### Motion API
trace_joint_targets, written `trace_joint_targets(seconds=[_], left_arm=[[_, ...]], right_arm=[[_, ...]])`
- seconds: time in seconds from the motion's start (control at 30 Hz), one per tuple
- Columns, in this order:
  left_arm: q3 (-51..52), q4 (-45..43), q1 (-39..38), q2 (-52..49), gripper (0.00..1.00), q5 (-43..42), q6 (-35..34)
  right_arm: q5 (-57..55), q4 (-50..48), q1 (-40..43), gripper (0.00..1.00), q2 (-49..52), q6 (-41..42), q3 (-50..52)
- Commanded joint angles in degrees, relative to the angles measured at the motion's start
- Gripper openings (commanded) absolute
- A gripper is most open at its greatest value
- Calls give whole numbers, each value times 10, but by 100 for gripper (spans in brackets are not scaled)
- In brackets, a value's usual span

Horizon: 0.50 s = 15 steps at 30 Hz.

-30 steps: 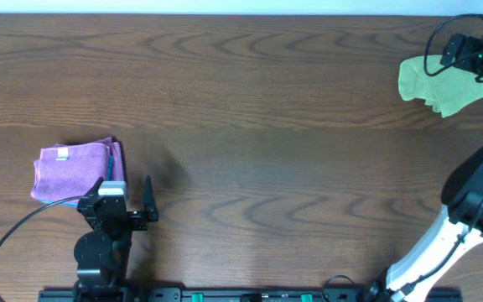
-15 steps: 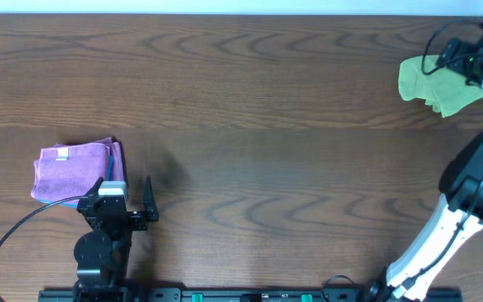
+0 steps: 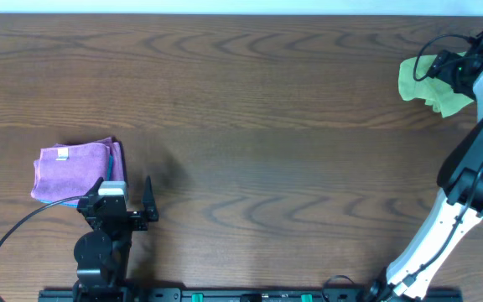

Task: Fold the cloth
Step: 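Lower the right gripper onto the green cloth and close on it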

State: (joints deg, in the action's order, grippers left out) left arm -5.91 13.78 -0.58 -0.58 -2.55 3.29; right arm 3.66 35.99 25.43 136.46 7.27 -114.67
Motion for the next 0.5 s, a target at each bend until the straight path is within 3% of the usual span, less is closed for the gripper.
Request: trace_joint_targets(seconds=[0.0, 0.3, 0.4, 0.47], left_arm=[[16, 5, 2, 4, 95, 6, 10], [16, 5, 2, 4, 95, 6, 10], [16, 5, 2, 4, 95, 6, 10], [16, 5, 2, 4, 95, 6, 10]], right_arm=[[4, -2, -4, 93, -4, 9, -7], [7, 0, -4, 92, 20, 9, -5], [9, 2, -4, 78, 23, 9, -5], [9, 0, -4, 64, 22, 9, -5]])
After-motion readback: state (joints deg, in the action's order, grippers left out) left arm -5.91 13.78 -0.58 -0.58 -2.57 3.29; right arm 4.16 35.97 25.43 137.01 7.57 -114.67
